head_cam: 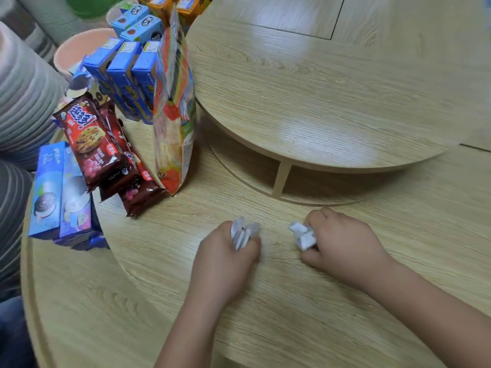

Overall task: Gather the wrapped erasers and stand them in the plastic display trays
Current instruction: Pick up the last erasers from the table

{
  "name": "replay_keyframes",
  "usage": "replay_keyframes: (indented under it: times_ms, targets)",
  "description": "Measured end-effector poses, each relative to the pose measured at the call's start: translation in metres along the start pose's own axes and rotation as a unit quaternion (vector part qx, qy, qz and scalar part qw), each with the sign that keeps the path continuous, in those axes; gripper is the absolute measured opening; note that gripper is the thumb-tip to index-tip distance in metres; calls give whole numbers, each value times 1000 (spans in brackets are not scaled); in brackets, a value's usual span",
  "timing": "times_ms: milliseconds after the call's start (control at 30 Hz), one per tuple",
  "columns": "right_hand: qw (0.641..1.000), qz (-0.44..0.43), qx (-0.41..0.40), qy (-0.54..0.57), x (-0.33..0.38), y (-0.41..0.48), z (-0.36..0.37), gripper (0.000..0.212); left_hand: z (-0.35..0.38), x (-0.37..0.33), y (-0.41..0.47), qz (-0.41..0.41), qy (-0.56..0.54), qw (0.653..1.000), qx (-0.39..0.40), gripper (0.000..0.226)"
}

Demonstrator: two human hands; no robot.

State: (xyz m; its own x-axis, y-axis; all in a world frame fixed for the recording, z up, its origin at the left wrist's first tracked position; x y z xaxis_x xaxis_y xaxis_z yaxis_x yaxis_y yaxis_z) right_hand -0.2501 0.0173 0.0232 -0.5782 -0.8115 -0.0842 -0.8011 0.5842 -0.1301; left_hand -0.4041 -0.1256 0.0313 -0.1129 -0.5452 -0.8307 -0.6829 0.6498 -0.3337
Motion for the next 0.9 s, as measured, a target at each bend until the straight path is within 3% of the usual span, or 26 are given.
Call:
replay_keyframes:
  times_ms: [100,167,267,400,533,700,900]
  targets:
    - [1000,-6,10,28,-6,-10,-4,55,18,-2,-16,-7,-29,999,16,34]
    - [997,3,43,61,-14,-16,-6,39,28,-4,-25,-14,-74,996,38,37]
    - [975,35,86,200,-28,-35,-12,20,41,-11,-40,-23,-147,986,70,35]
    - [911,89,100,391,-48,-78,-25,23,66,-25,-61,-10,-178,977,120,21]
    - [841,141,94,514,-76,-130,-33,28,106,-55,-94,18,-181,967,180,24]
    - [781,221,24,584,-137,-218,-29,51,184,-95,-155,25,-177,957,228,14]
    - [711,325,4,623,-235,-375,-4,34,305,-153,-261,30,-136,943,303,11]
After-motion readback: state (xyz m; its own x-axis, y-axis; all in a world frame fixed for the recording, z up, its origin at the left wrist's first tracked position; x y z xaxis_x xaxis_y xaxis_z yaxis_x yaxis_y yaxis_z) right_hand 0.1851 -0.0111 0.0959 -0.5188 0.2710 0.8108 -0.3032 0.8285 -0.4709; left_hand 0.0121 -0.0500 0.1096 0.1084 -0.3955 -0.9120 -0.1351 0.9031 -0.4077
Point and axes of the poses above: each hand's wrist, its own y-axis towards the middle knuckle, its own z-axis out of the palm, x = y × z, the point moved 2 cm from there along y, towards the middle knuckle, and after that the axes turned 10 degrees about -y, right-handed, at the moved point
